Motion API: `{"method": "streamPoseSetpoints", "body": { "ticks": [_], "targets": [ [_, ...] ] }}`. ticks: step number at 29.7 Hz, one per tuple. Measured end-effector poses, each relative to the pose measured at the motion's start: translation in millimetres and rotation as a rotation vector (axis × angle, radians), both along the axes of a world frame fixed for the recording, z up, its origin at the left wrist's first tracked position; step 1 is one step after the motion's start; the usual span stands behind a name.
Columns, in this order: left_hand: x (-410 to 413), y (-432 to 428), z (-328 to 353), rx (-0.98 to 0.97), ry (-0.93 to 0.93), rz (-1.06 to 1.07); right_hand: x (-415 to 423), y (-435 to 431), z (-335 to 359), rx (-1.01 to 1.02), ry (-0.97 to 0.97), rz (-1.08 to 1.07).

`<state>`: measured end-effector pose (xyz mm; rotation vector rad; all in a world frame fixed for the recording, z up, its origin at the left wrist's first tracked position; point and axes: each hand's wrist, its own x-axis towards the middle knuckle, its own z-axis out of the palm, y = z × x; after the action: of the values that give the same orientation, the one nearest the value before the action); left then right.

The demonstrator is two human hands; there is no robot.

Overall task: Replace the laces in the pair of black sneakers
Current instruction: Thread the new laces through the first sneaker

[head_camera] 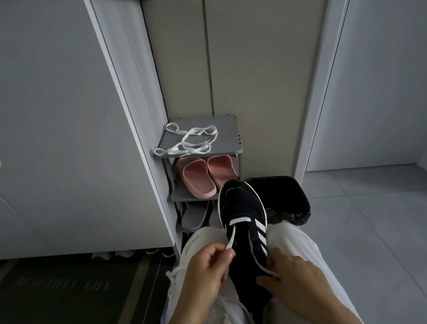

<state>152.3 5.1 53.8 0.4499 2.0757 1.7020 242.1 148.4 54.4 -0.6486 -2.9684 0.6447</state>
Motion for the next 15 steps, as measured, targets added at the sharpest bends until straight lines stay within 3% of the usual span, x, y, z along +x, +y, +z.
{"method": "streamPoseSetpoints", "body": {
  "ticks": [3,6,9,11,13,15],
  "targets": [
    [4,-2,-1,-0.103,0.163,-0.052,8,-2,21,-0.174,0.136,0.045],
    [4,0,1,-0.098,0.094,-0.115,8,-16,34,-0.290,0.292,0.081],
    [3,2,5,-0.054,-0.037,-0.181,0,-29,34,-0.244,0.267,0.159],
    [-3,1,3,-0.102,-0.031,-0.230,-3,-29,29,-0.251,0.252,0.138],
    [-9,-1,-3,-0.188,0.039,-0.227,-6,-23,30,-0.337,0.184,0.095],
    [-14,-4,-7,-0.251,0.265,-0.105,-11,-18,31,-0.493,0.114,0.073]
  ]
}}
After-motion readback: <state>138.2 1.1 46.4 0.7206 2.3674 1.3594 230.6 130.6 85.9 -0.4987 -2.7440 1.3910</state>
